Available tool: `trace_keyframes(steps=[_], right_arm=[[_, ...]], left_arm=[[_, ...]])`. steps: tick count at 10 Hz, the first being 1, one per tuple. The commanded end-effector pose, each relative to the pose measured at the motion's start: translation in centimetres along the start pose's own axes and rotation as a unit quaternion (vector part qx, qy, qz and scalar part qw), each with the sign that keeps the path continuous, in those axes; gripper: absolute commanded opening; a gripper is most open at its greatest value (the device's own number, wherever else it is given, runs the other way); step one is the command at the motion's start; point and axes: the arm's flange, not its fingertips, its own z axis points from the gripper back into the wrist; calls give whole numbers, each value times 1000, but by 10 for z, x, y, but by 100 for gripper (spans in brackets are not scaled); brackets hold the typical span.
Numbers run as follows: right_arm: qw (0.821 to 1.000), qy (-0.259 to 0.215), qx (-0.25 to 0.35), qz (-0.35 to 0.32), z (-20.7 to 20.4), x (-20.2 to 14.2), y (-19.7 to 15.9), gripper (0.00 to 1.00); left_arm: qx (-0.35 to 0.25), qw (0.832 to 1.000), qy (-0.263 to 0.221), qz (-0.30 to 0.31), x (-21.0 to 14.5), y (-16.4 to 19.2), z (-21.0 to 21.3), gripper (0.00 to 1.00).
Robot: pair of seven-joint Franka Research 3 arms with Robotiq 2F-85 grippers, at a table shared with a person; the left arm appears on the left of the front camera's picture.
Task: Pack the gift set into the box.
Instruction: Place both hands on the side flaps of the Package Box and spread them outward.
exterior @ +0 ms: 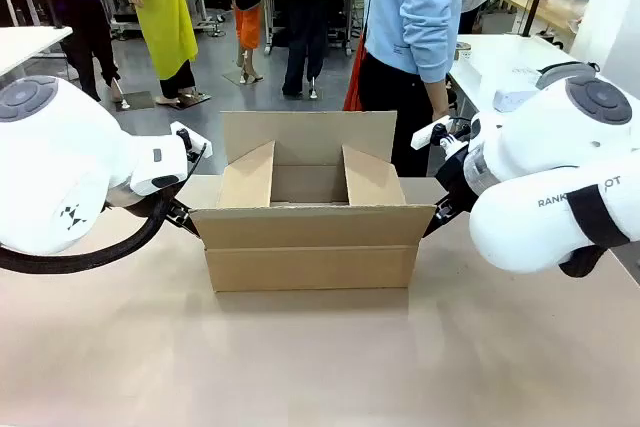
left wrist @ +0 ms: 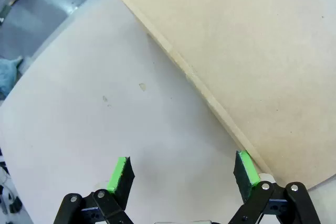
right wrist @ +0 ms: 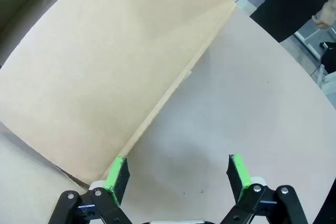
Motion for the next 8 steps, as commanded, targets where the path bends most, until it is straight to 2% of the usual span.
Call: trace_keyframes(steps=[1,8], right_arm=[[1000,0,0,0,0,0,0,100],[1000,0,0,0,0,0,0,100]], left_arm=[[0,1000,0,0,0,0,0,100],[0,1000,0,0,0,0,0,100]])
